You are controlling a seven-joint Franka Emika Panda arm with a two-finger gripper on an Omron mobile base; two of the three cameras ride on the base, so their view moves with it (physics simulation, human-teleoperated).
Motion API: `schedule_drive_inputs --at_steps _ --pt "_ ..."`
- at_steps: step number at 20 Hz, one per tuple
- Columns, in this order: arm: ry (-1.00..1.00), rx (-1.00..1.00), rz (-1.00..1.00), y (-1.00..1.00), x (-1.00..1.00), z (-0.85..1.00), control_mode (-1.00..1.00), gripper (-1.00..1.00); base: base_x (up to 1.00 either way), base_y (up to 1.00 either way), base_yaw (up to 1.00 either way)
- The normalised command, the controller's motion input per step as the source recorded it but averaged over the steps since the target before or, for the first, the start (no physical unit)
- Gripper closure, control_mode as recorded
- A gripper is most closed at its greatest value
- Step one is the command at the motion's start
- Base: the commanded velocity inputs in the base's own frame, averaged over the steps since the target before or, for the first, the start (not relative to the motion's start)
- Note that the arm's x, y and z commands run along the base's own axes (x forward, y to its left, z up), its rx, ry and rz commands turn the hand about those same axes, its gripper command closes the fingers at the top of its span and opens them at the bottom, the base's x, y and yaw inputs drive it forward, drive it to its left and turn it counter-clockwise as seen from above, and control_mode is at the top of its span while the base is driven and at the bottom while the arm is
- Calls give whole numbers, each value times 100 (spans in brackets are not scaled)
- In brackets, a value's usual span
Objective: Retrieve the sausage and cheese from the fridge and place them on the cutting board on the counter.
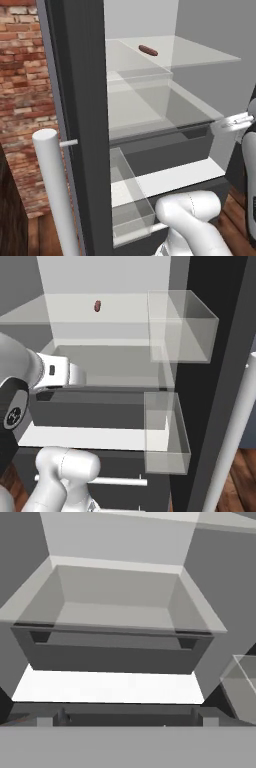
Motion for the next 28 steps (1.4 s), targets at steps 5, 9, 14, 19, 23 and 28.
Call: schedule_drive_inputs --at_steps 5,9,14,19,23,28 --pt "11 0 -1 -17 25 56 -100 -100 0 0 0" --pt "3 0 -7 11 59 13 -100 -100 0 0 0" --pt "0 0 -5 14 97 -10 -100 -100 0 0 0" --pt "-15 0 -2 12 74 -13 -100 -100 0 0 0" --pt "-22 0 -1 16 60 0 -100 -100 0 0 0" --pt "-7 0 -1 16 78 12 -100 -100 0 0 0"
